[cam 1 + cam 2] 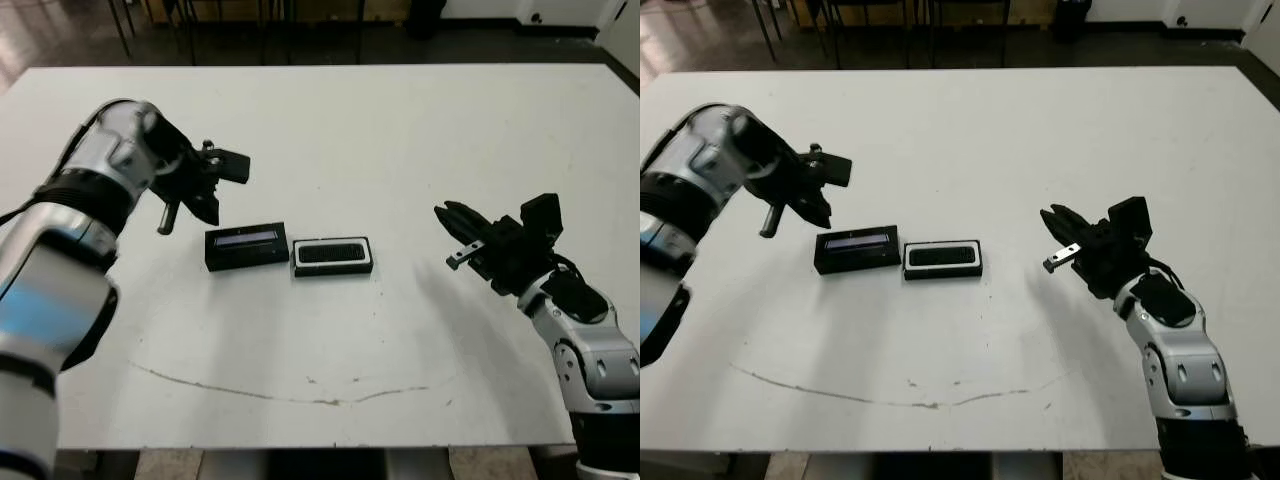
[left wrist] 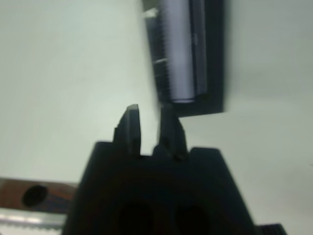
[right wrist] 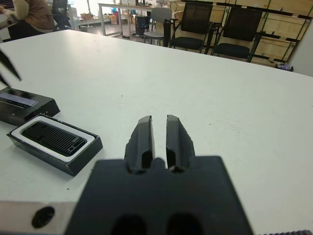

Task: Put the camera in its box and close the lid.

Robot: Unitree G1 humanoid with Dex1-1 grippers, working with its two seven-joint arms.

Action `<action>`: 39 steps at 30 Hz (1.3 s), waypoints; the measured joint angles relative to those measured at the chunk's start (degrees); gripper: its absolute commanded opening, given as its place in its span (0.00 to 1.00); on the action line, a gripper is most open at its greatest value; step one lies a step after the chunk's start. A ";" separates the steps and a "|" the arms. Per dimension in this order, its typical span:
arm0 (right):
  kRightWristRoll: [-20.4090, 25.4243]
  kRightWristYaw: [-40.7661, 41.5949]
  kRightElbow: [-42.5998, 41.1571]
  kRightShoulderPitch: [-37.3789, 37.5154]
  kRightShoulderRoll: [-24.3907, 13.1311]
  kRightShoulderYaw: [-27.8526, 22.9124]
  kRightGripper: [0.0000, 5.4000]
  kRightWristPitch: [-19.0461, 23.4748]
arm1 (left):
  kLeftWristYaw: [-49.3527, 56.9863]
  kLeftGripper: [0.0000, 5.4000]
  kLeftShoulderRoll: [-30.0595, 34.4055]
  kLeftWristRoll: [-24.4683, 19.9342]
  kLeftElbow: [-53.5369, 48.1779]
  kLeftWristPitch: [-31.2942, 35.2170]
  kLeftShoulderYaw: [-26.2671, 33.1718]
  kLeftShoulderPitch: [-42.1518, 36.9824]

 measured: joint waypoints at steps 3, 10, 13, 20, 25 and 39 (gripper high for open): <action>0.11 0.19 0.40 -0.22 0.00 0.03 0.00 0.00 | -1.98 0.00 1.77 -1.65 -6.32 1.63 0.40 3.01; -0.07 0.37 1.17 -0.47 0.00 0.09 0.00 -0.01 | -4.31 0.00 2.97 -2.64 -9.80 3.78 0.15 4.41; -0.07 0.35 1.17 -0.47 0.00 0.09 0.00 -0.02 | -4.34 0.00 3.08 -2.79 -9.83 3.92 0.16 4.52; -0.06 0.43 1.21 -0.47 -0.01 0.07 0.00 -0.42 | -3.14 0.00 4.86 -3.74 -13.28 4.25 1.54 6.19; -0.06 0.73 1.67 -0.47 -0.01 0.07 0.00 -0.42 | -2.36 0.00 7.54 -10.32 -14.61 7.03 9.22 3.83; -0.23 1.27 2.71 -0.55 -0.16 0.07 0.00 -1.56 | 8.67 0.00 5.45 -7.47 3.95 6.88 8.59 -2.76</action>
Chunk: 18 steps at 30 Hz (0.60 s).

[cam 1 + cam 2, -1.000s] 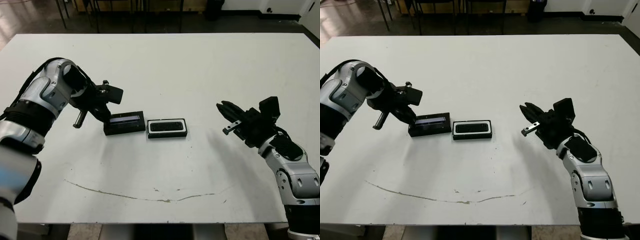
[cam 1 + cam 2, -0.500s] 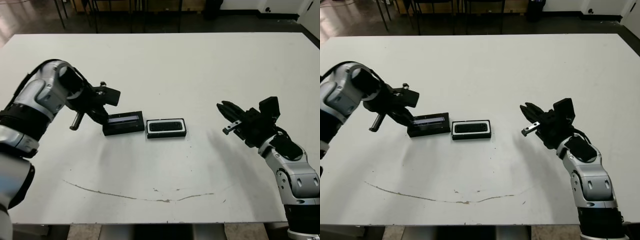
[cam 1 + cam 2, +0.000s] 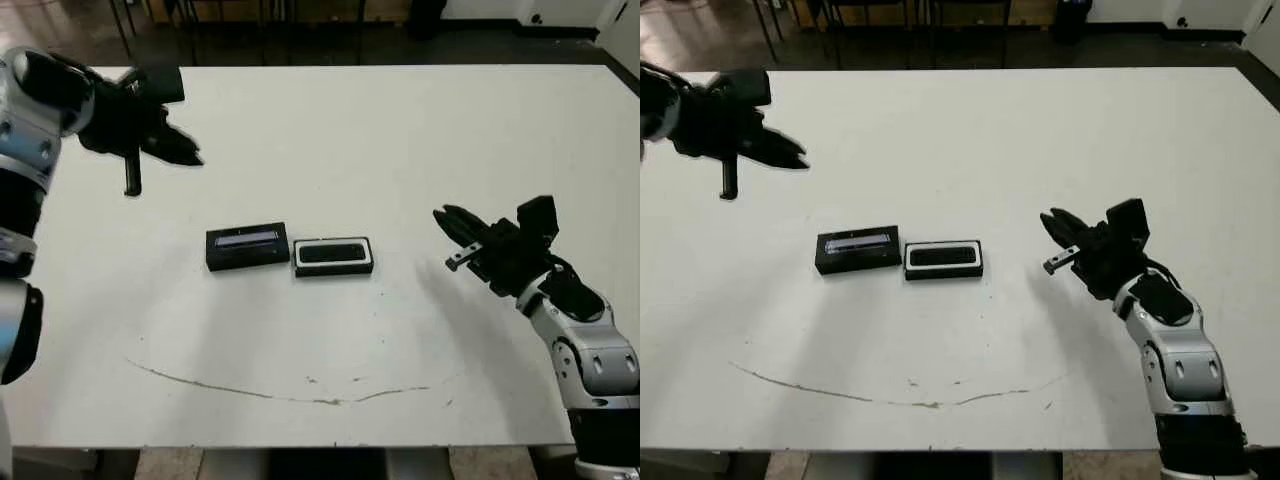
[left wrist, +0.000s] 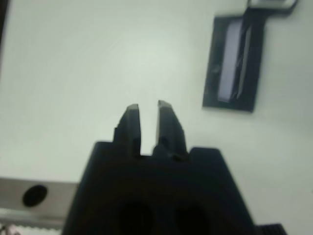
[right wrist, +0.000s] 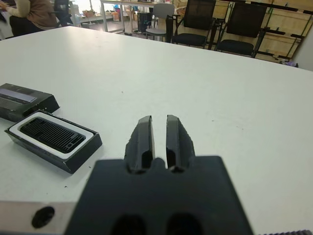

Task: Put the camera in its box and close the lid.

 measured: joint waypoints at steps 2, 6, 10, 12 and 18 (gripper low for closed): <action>-0.03 0.21 0.01 0.01 -0.05 0.01 0.00 -0.28 | 2.21 0.00 -1.66 1.80 3.43 -0.94 -1.63 -0.23; -0.03 0.67 0.28 0.01 -0.08 0.02 0.00 -0.69 | 3.88 0.00 -5.52 6.11 7.05 -0.41 -5.89 -0.31; -0.03 0.65 0.33 0.01 -0.08 0.02 0.00 -0.72 | 4.95 0.00 -8.41 8.47 7.77 0.59 -8.44 0.18; -0.02 0.67 0.39 0.01 -0.07 0.03 0.00 -0.73 | 5.44 0.00 -9.64 8.76 8.10 1.26 -8.72 0.73; -0.44 0.57 0.64 0.05 -0.06 0.66 0.00 -0.73 | 7.44 0.00 -11.25 8.98 9.30 1.41 -9.21 1.18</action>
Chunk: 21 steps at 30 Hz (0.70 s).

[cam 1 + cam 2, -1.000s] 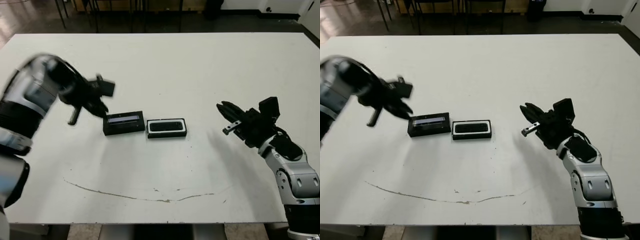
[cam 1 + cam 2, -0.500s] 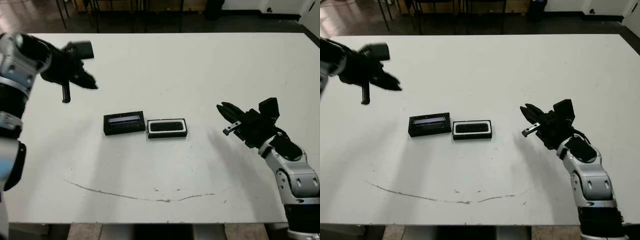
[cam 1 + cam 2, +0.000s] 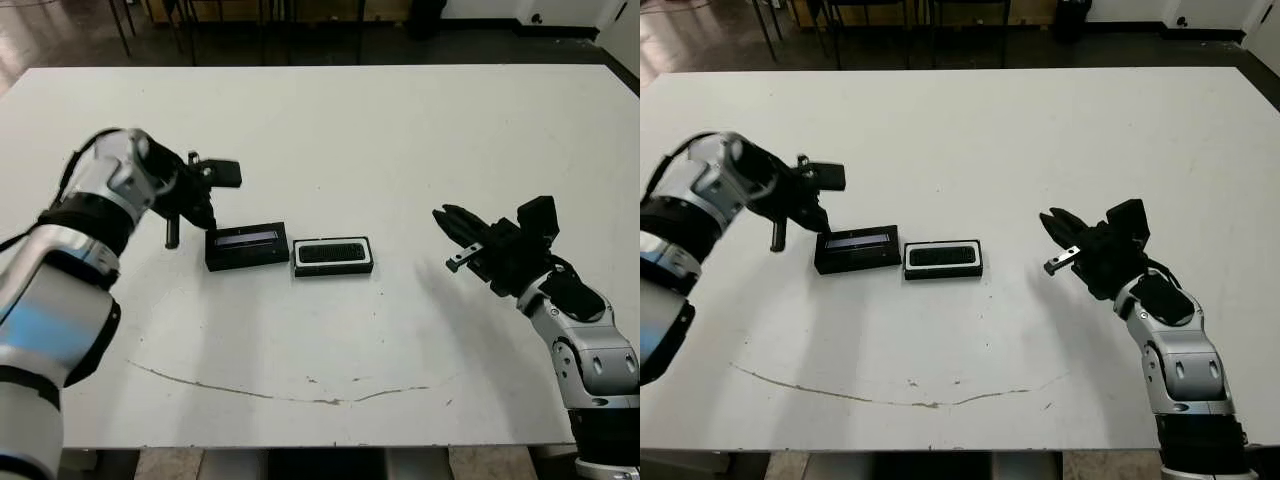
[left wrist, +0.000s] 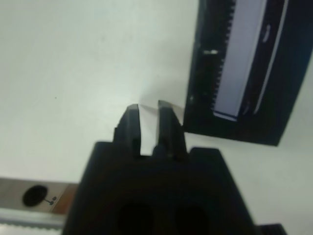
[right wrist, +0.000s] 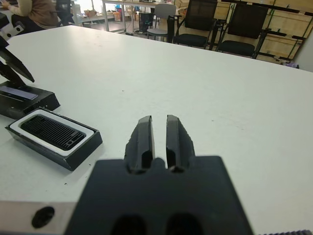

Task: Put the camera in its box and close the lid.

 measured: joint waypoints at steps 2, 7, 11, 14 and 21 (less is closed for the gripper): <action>-0.32 -0.01 -0.07 0.15 0.00 0.07 0.00 0.00 | 0.39 0.00 -0.08 0.00 -0.08 -0.02 -0.02 0.02; -0.63 -0.15 -0.37 0.77 0.00 0.09 0.00 -0.01 | 0.54 0.00 0.12 -0.71 -1.59 -2.40 0.53 1.17; -0.66 -0.59 -1.21 1.29 0.00 0.09 0.00 0.00 | -2.43 0.00 1.84 -2.53 -5.39 -3.83 1.44 3.53; -0.66 -0.62 -1.58 1.44 -0.01 0.10 0.00 0.00 | -6.07 0.00 3.76 -3.52 -9.22 -6.37 1.46 5.61; -0.51 -0.38 -1.53 1.35 -0.07 -0.03 0.00 0.02 | -14.60 0.00 8.83 -4.48 -24.65 -0.88 0.87 11.79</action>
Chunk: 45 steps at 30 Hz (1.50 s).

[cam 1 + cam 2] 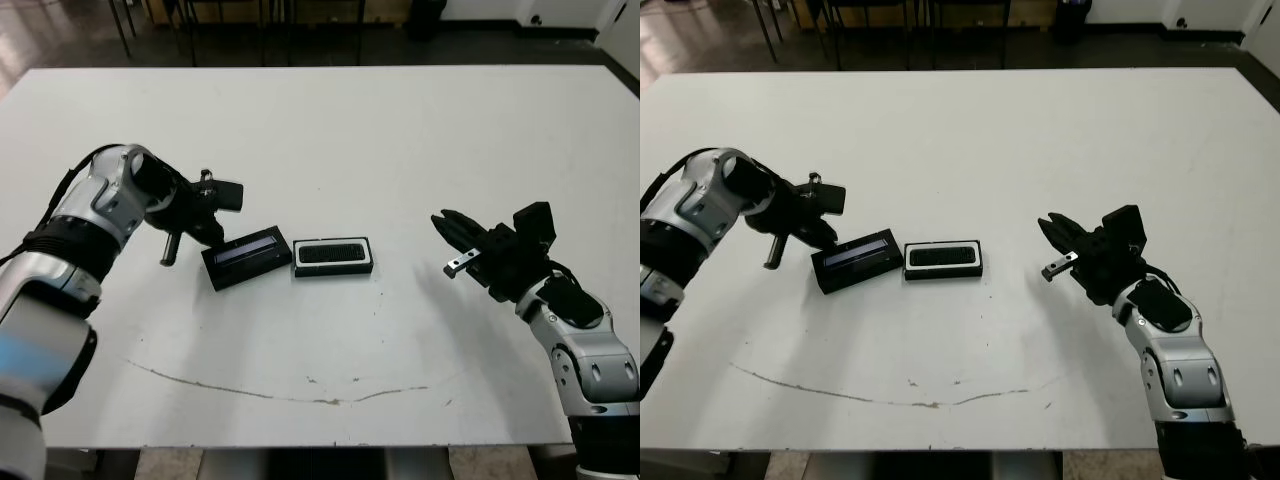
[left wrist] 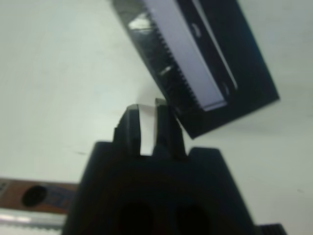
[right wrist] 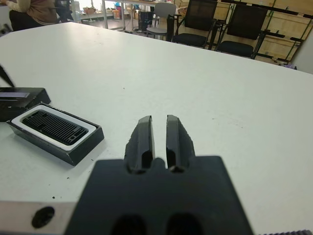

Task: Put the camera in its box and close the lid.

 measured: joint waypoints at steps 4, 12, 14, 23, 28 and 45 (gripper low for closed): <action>0.32 0.65 0.69 -0.35 -0.05 -0.12 0.00 0.00 | -3.39 0.00 2.55 -1.28 -8.19 1.46 -0.10 3.48; 0.56 0.92 1.30 -1.36 -0.08 -0.20 0.00 0.00 | -1.77 0.00 4.20 -1.87 -14.28 4.68 0.41 6.19; 0.58 0.98 1.56 -1.46 -0.09 -0.25 0.00 -0.01 | 4.13 0.00 4.25 -1.26 -16.05 5.57 2.11 8.36; 0.64 1.00 0.73 -1.28 -0.12 -0.36 0.00 -0.03 | 48.87 0.00 -0.12 8.72 -29.79 13.64 17.30 22.17; 0.94 1.58 0.55 -0.07 -0.23 -0.96 0.00 -0.59 | 58.96 0.07 -5.01 2.61 -39.75 17.56 29.18 30.68; 0.48 1.46 0.22 0.07 -0.29 -0.02 0.00 -1.05 | 39.51 0.82 -3.79 -42.88 -63.47 46.64 43.63 39.98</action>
